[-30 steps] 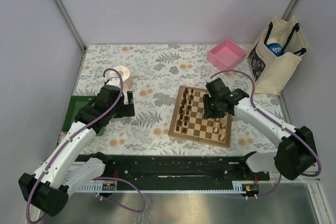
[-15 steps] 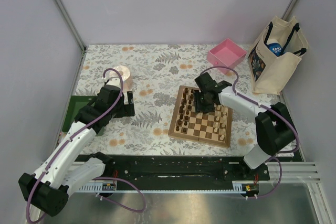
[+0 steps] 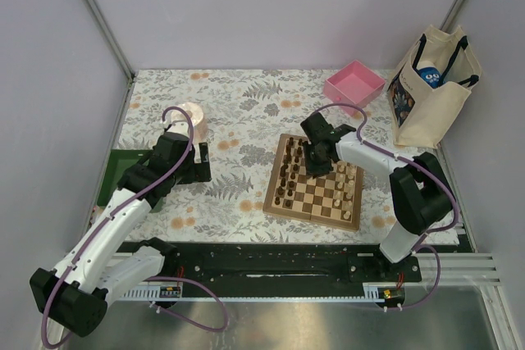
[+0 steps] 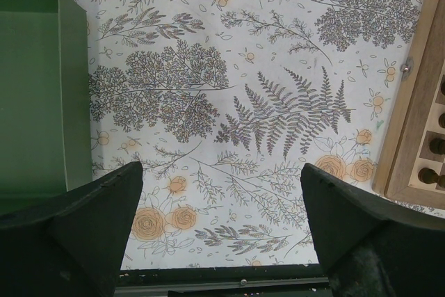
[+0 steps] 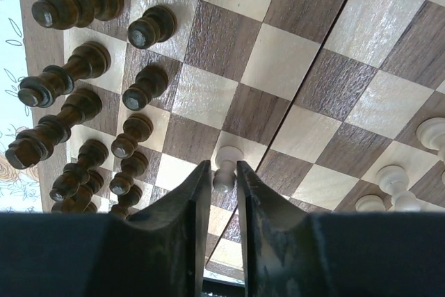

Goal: Set up the chess pieces on the board

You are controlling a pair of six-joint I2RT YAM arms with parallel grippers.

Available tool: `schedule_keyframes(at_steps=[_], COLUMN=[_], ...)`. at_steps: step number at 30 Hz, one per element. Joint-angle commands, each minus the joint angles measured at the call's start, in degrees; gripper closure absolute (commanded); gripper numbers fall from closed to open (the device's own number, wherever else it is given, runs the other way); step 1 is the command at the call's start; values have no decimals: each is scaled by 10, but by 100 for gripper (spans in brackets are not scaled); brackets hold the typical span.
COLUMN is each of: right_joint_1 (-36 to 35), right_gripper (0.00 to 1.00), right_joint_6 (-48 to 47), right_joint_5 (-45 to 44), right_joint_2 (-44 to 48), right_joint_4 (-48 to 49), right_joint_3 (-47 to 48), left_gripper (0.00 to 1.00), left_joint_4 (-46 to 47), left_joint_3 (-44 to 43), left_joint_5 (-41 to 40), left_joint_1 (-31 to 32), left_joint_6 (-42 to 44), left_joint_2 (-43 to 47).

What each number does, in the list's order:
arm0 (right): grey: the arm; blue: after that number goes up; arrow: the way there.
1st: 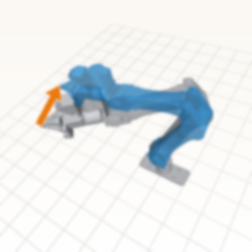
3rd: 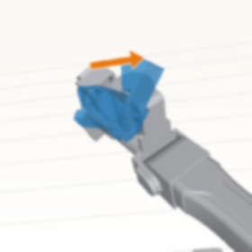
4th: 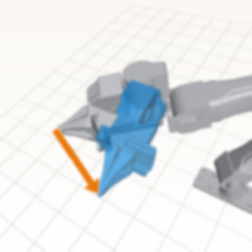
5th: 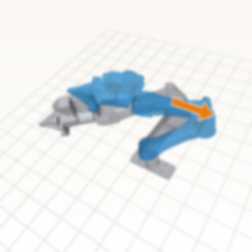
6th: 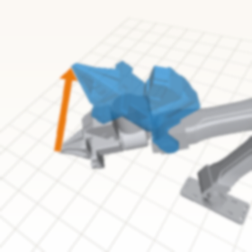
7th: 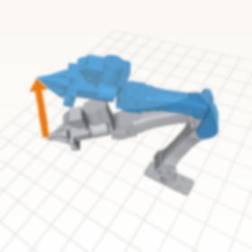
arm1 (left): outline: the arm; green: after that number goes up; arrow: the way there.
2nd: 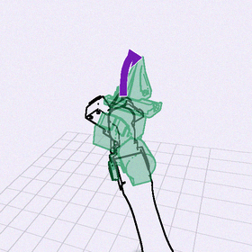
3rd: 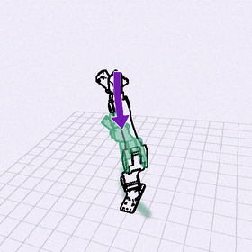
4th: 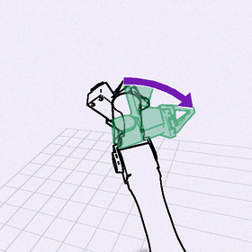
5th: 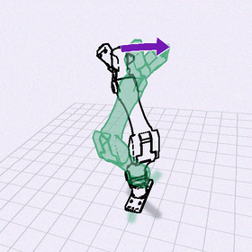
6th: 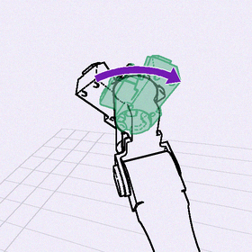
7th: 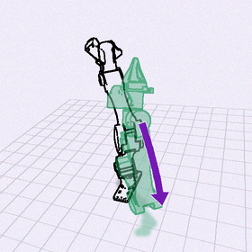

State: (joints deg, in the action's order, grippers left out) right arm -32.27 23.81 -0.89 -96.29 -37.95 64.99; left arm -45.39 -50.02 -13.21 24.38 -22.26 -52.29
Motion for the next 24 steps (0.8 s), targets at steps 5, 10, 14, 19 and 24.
schedule_keyframes(at_steps=[5,10,14,19,24], right_joint_1=[-5,-5,-5,-5,-4], right_gripper=[85,86,86,86,86], right_joint_6=[-10,1,15,26,32], right_joint_5=[-17,-8,-10,-16,-21], right_joint_2=[36,126,194,260,294], right_joint_4=[-11,-27,-48,-75,-100], right_joint_3=[10,-36,-84,-129,-149], left_gripper=[1,1,1,1,1], left_joint_4=[17,17,17,17,18], left_joint_3=[-3,-3,-3,-3,-3], left_joint_5=[2,4,5,10,11], left_joint_1=[-2,-2,-2,-2,-2], left_joint_6=[6,6,6,6,6], left_joint_2=[-2,-1,2,2,5])
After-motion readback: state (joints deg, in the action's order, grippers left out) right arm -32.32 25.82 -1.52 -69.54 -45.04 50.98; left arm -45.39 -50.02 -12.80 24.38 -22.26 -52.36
